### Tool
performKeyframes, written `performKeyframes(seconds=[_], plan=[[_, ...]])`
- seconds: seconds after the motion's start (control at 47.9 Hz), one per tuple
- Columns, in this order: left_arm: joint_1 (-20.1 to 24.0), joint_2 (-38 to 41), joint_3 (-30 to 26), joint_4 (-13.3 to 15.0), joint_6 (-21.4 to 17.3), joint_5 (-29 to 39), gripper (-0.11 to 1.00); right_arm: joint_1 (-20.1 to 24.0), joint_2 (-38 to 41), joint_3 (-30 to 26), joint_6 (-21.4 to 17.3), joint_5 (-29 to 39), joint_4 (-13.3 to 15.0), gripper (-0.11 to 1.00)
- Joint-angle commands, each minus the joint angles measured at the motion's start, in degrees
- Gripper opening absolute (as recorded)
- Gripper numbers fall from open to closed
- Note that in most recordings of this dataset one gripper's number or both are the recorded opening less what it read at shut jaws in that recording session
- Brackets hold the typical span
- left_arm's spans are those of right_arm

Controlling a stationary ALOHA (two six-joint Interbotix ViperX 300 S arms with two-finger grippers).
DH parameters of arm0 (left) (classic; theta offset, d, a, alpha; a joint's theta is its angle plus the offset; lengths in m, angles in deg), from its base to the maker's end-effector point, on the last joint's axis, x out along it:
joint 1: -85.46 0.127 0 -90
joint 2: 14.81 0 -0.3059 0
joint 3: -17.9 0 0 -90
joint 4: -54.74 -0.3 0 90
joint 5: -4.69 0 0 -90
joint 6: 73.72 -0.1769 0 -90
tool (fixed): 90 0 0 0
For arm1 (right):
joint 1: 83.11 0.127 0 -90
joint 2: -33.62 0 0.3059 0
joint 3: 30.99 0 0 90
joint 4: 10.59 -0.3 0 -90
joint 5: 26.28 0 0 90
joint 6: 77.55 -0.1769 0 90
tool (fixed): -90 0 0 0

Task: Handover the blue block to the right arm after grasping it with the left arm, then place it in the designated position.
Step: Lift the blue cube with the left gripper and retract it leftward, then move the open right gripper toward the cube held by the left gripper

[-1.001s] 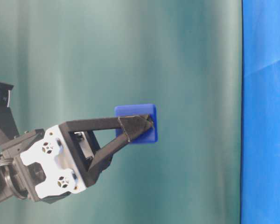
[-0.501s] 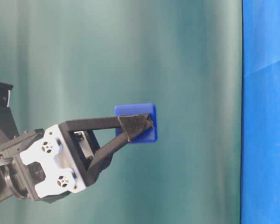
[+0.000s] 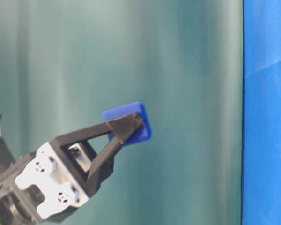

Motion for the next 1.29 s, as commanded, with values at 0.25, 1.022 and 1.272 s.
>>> performKeyframes(seconds=[0.25,1.022,1.272], plan=[[-0.62,-11.34,13.97,-0.09,0.09,-27.07,0.49,-0.09,0.09,-1.67,0.0,-0.53,-0.18,0.97],[-1.76,-14.5,25.93,0.44,0.18,-50.98,0.49,-0.09,0.18,-1.67,0.09,-1.85,0.0,0.97],[-1.76,-14.59,25.84,0.44,0.18,-50.98,0.49,-0.09,0.18,-1.76,0.09,-1.85,0.0,0.97]])
